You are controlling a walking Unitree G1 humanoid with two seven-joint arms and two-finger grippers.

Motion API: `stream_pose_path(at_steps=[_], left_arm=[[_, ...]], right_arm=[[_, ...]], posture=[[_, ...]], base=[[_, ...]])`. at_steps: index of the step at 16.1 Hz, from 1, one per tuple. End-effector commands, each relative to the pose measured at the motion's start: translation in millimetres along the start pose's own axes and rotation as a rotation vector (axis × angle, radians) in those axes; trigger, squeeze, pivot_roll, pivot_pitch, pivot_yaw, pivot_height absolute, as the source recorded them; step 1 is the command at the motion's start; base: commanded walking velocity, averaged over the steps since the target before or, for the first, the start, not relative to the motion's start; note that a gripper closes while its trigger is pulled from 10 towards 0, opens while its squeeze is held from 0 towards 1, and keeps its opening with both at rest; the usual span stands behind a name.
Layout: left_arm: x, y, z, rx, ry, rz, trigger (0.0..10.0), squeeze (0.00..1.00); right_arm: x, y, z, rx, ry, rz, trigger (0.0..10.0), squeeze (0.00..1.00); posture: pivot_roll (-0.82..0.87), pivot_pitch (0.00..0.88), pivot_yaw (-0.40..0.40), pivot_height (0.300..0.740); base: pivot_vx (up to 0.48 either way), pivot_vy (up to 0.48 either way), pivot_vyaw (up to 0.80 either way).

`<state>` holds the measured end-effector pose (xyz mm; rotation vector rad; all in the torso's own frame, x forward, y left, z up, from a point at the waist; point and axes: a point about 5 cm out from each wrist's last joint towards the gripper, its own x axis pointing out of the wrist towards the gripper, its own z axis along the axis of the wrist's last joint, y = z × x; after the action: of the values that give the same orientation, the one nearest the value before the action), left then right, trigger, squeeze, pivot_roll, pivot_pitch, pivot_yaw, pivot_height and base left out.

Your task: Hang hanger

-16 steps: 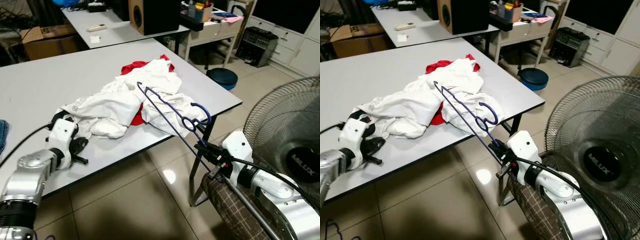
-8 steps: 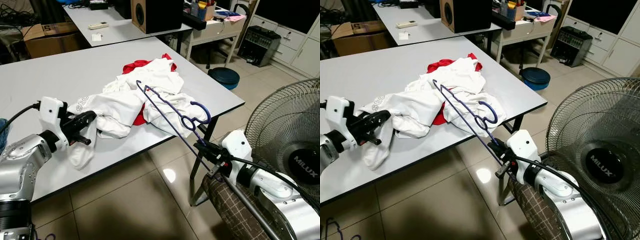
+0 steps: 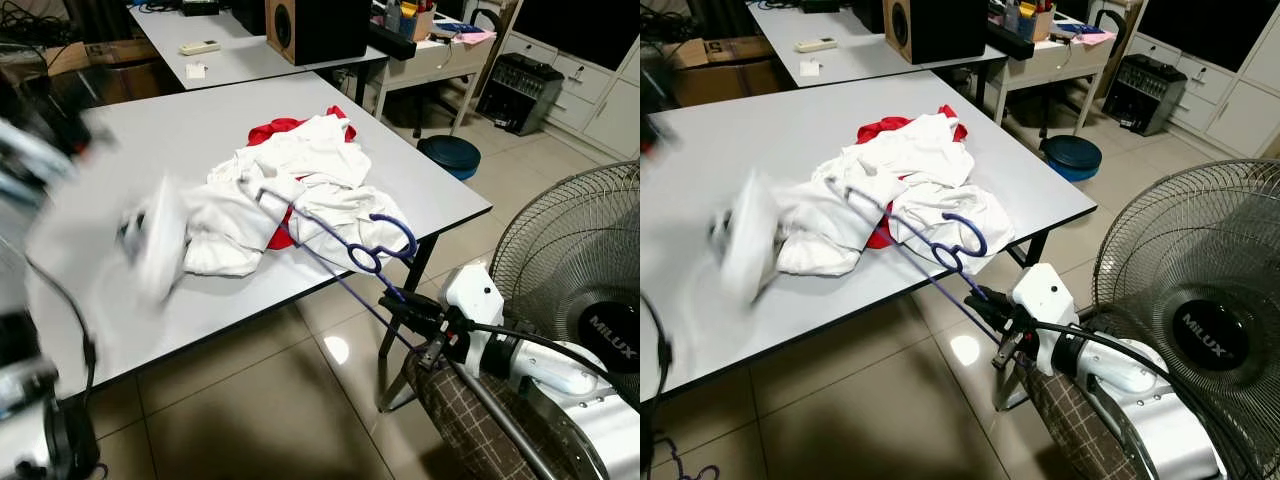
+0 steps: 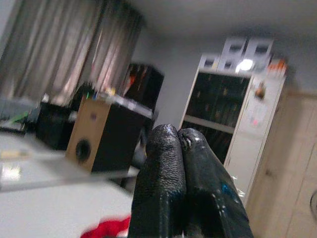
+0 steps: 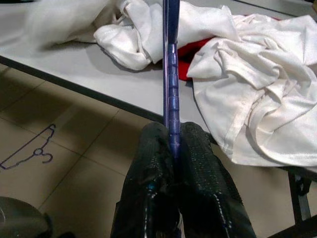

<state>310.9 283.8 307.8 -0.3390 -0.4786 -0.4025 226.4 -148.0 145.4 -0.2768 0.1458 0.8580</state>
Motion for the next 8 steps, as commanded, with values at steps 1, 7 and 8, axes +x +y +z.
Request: stream_pose_path(at_steps=[1, 7, 8], left_arm=[[4.7, 3.5, 16.3, -0.041, -0.086, 0.029, 0.0, 0.0], [-29.1, 2.3, -52.6, 0.264, 0.472, -0.011, 0.0, 0.0], [-45.2, 0.3, -72.2, 0.32, 0.604, -0.027, 10.0, 0.0]], right_arm=[[1.8, -5.5, 5.1, -0.034, -0.015, -0.003, 10.0, 0.0], [2.0, -9.8, 4.5, -0.029, -0.021, -0.038, 10.0, 0.0], [1.4, -7.2, 2.8, -0.023, -0.015, -0.033, 10.0, 0.0]], posture=[[0.0, 0.0, -0.04, 0.74], [0.01, 0.0, -0.04, 0.74], [0.01, 0.0, -0.04, 0.74]], base=[[0.0, 0.0, 0.0], [0.0, 0.0, 0.0], [0.0, 0.0, 0.0]])
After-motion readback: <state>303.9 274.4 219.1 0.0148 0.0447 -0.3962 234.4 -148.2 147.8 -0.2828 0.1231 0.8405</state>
